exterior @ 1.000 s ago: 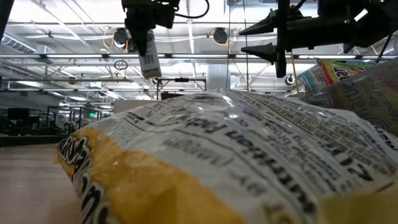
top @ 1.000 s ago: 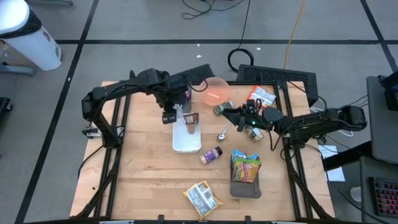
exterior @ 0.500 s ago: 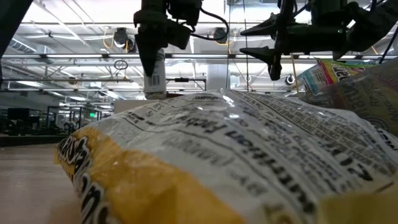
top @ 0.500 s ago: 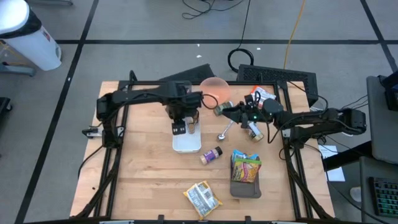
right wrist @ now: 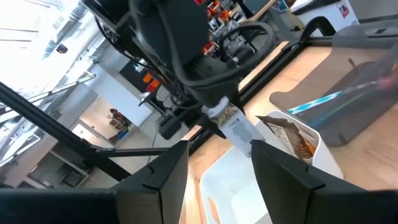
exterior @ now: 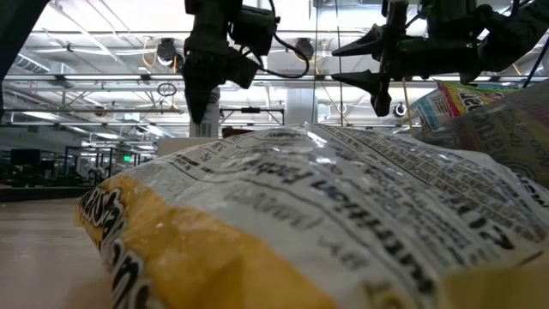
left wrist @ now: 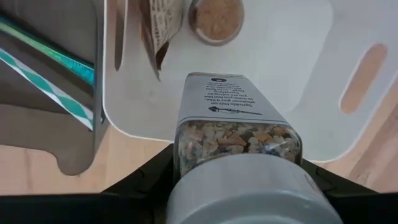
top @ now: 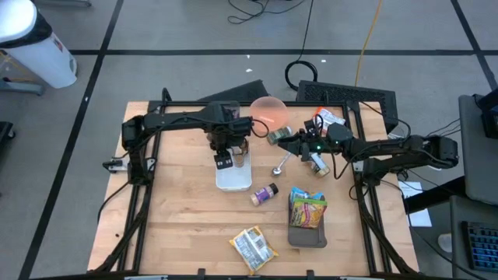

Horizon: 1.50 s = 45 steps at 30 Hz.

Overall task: Pick & Place Food Item
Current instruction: Put the white seasoning bottle into the white bin

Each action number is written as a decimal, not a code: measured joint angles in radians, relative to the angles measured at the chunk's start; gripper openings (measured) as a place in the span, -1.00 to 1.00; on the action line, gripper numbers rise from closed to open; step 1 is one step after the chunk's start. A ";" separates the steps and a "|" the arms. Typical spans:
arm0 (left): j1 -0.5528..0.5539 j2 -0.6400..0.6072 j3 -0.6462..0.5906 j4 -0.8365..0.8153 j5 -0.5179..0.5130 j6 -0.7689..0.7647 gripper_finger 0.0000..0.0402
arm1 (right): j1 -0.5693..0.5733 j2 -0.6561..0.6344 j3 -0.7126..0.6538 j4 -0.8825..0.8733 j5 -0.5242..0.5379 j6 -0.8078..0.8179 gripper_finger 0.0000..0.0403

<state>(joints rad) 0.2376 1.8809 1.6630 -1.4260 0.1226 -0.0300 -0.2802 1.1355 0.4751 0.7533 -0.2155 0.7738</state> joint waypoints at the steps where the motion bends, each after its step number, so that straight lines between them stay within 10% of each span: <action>1: 0.003 0.000 -0.009 0.014 0.000 -0.005 0.03 | 0.000 0.000 0.000 0.002 0.000 0.000 -0.16; 45: 0.007 0.000 -0.196 0.288 -0.080 -0.086 0.03 | 0.001 0.000 0.000 -0.003 0.002 -0.004 -0.16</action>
<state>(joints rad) 0.2443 1.8805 1.4666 -1.1377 0.0425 -0.1158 -0.2795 1.1355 0.4751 0.7506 -0.2138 0.7700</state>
